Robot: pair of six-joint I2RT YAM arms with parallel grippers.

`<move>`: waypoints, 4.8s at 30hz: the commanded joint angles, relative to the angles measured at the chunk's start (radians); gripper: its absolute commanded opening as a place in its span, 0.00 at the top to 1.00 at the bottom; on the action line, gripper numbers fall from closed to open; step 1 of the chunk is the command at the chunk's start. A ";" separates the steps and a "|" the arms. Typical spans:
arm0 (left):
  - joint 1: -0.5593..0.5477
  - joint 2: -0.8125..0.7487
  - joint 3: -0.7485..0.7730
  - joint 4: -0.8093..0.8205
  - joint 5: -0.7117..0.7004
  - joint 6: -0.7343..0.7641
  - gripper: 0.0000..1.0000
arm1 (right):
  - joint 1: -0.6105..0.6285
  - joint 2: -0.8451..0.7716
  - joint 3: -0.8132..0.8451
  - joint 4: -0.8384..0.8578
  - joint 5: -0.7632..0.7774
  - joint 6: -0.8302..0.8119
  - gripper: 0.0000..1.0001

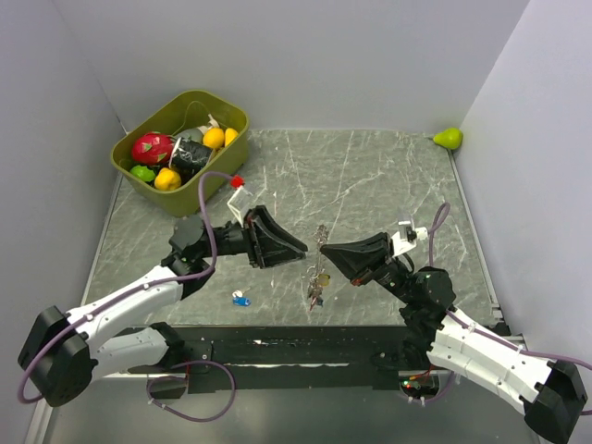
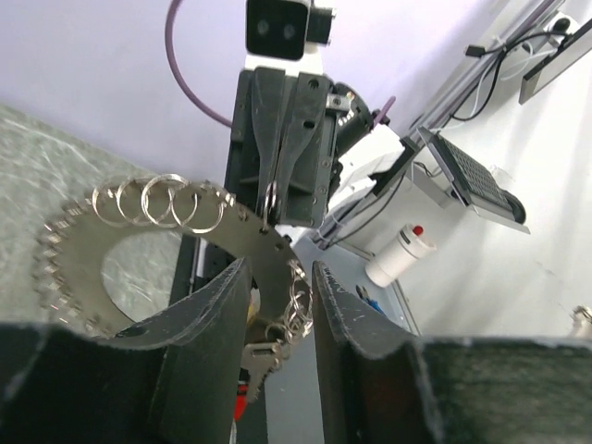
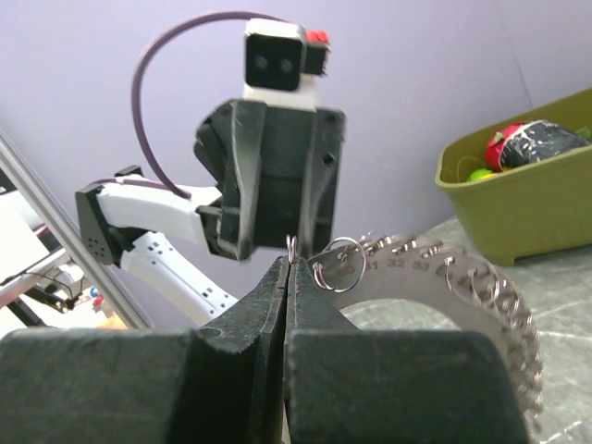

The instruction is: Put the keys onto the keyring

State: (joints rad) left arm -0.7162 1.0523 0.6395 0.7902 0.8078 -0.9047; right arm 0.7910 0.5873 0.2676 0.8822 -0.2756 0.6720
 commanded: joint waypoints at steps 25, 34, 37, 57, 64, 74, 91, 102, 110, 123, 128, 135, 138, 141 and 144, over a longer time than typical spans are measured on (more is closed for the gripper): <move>-0.069 0.140 0.106 0.164 0.010 0.013 0.69 | -0.004 -0.006 0.001 0.126 0.009 0.023 1.00; -0.078 0.144 0.114 0.155 0.013 0.027 0.93 | -0.004 -0.001 -0.005 0.135 0.009 0.031 1.00; -0.083 0.141 0.117 0.152 0.010 0.032 0.94 | -0.004 0.003 -0.002 0.127 0.004 0.031 1.00; -0.097 0.049 0.138 -0.128 -0.074 0.211 0.99 | -0.003 0.034 -0.005 0.092 0.009 0.035 0.85; -0.097 0.000 0.193 -0.396 -0.134 0.358 0.99 | -0.004 0.040 0.002 0.075 0.001 0.034 0.63; -0.097 -0.043 0.287 -0.684 -0.165 0.545 0.99 | -0.004 0.043 0.050 -0.043 -0.049 -0.012 0.47; -0.089 -0.126 0.106 -0.737 -0.364 0.475 0.99 | -0.004 0.003 0.153 -0.500 0.012 -0.235 0.30; 0.191 -0.175 -0.199 -0.680 -0.336 0.173 0.51 | 0.100 0.350 0.245 -0.652 -0.015 -0.334 0.20; 0.611 -0.311 -0.337 -0.615 -0.122 0.011 0.25 | 0.217 0.701 0.361 -0.637 -0.020 -0.388 0.19; 0.836 -0.296 -0.282 -0.658 0.054 0.067 0.23 | 0.324 1.057 0.590 -0.689 -0.010 -0.442 0.47; 0.837 -0.291 -0.238 -0.674 0.076 0.105 0.23 | 0.344 1.091 0.608 -0.715 0.053 -0.448 0.45; 0.839 -0.284 -0.247 -0.652 0.085 0.099 0.23 | 0.347 1.126 0.614 -0.727 0.049 -0.465 0.43; 0.839 -0.281 -0.250 -0.646 0.087 0.101 0.23 | 0.349 1.137 0.607 -0.726 0.041 -0.471 0.44; 0.837 -0.278 -0.250 -0.646 0.085 0.101 0.23 | 0.347 1.141 0.602 -0.730 0.052 -0.471 0.45; 0.837 -0.276 -0.250 -0.645 0.087 0.101 0.23 | 0.349 1.146 0.599 -0.730 0.053 -0.471 0.46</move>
State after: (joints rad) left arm 0.1165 0.7715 0.3729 0.1268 0.8692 -0.8238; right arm 1.1320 1.7126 0.8398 0.1429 -0.2363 0.2153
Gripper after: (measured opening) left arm 0.771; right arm 0.545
